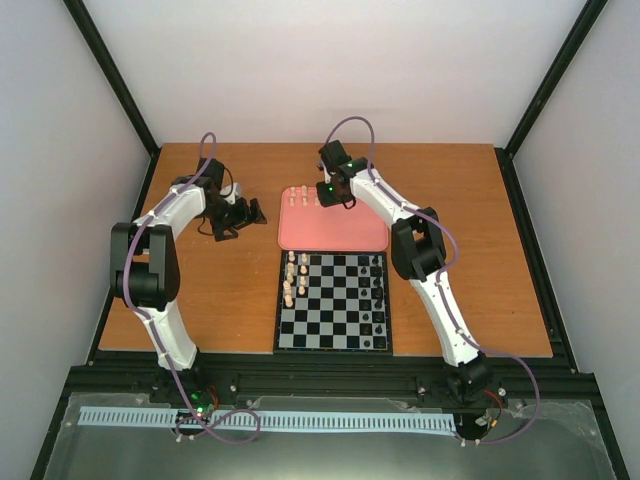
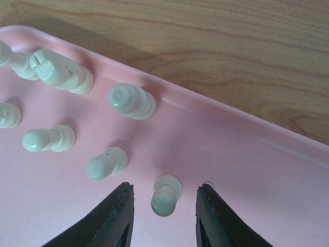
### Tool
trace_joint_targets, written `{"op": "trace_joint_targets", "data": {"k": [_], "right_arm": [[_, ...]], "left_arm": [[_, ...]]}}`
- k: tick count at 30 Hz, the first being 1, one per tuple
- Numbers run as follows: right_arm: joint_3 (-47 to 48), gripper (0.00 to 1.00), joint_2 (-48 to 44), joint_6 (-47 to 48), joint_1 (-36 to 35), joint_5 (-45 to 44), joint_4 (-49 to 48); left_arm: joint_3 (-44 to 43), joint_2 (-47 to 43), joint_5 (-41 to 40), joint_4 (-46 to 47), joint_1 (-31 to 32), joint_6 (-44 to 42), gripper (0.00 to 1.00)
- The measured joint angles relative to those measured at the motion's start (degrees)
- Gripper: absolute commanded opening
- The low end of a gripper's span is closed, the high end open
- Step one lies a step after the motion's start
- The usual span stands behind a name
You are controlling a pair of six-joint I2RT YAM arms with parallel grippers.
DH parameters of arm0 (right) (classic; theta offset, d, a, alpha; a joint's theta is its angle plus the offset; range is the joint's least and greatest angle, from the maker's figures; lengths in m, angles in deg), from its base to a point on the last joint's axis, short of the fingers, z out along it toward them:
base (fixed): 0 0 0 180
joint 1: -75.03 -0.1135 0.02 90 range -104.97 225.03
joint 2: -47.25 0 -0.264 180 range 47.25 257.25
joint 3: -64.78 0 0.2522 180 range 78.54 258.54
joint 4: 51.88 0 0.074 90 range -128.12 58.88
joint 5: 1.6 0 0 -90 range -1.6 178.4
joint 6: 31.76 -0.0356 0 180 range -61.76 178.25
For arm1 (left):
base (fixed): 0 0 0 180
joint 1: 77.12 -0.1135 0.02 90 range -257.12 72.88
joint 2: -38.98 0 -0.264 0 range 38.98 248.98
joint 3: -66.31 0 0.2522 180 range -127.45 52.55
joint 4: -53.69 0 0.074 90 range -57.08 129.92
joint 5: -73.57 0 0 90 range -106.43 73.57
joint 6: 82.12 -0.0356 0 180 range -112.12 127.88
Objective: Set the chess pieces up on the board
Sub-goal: Pick up the chess piece from the storage box.
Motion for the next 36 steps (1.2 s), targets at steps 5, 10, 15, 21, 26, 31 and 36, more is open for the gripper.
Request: {"op": "trace_joint_targets", "data": {"k": [5,10,15,21,26,31,36], "right_arm": [[0.00,0.32,0.04,-0.02,0.20,0.72,0.00],[0.11,0.29,0.81,-0.02,0.57,1.07,0.04],[0.11,0.19,1.62,0.04,0.79,1.86,0.11],[0.22,0.04,1.64,0.22,0.90,2.34,0.15],[-1.44,0.03,0.37,0.87,0.92,2.34,0.13],[-9.99,0.03,-7.30,1.16,0.48,1.95,0.15],[-21.79,0.04,-21.62,1.25,-2.16,1.73,-0.48]], "left_arm": [[0.00,0.00,0.00,-0.02,0.00,0.00,1.00],[0.00,0.00,-0.02,-0.02,0.00,0.00,1.00],[0.00,0.00,-0.04,-0.02,0.00,0.00,1.00],[0.00,-0.02,-0.07,-0.02,0.00,-0.02,1.00],[0.00,-0.04,-0.20,-0.02,0.00,-0.02,1.00],[0.00,-0.37,-0.55,-0.02,0.00,-0.02,1.00],[0.00,-1.31,-0.92,-0.04,0.00,-0.02,1.00]]}}
